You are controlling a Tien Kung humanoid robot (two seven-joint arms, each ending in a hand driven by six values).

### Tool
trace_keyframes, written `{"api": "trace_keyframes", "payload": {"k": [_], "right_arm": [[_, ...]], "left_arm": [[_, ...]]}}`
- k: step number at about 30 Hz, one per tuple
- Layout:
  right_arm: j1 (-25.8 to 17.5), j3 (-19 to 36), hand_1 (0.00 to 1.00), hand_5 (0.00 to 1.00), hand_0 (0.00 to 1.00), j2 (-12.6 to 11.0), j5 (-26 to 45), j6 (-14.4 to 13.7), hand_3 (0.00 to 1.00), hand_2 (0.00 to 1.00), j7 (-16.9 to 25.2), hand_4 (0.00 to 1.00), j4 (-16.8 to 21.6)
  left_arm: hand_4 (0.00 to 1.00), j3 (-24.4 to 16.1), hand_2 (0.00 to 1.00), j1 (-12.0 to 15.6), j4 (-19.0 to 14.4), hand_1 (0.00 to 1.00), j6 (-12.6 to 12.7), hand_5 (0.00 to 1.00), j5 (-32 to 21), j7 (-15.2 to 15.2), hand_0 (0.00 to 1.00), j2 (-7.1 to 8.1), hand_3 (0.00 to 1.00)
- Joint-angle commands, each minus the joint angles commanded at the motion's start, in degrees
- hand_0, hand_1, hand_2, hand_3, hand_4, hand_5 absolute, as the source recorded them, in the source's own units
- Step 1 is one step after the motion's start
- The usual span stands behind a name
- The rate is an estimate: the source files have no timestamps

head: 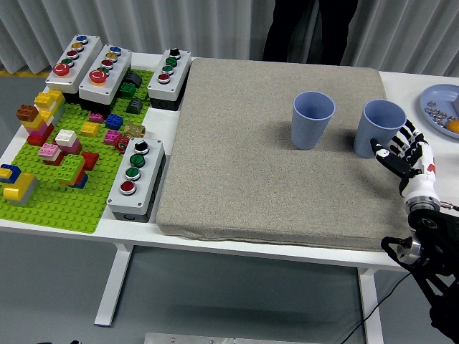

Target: Pick cup pour cup place

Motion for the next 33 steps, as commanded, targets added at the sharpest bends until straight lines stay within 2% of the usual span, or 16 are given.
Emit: {"api": "trace_keyframes", "payload": {"k": [33], "right_arm": [[0.69, -0.73, 0.827, 0.314, 0.872, 0.59, -0.06, -0.04, 0.881, 0.911, -0.23, 0.805, -0.57]], "left_arm": [[0.512, 0.07, 0.842, -0.08, 0.00, 0.792, 0.00, 0.962, -0.10, 0.00, 0.770, 0.00, 0.749]]}}
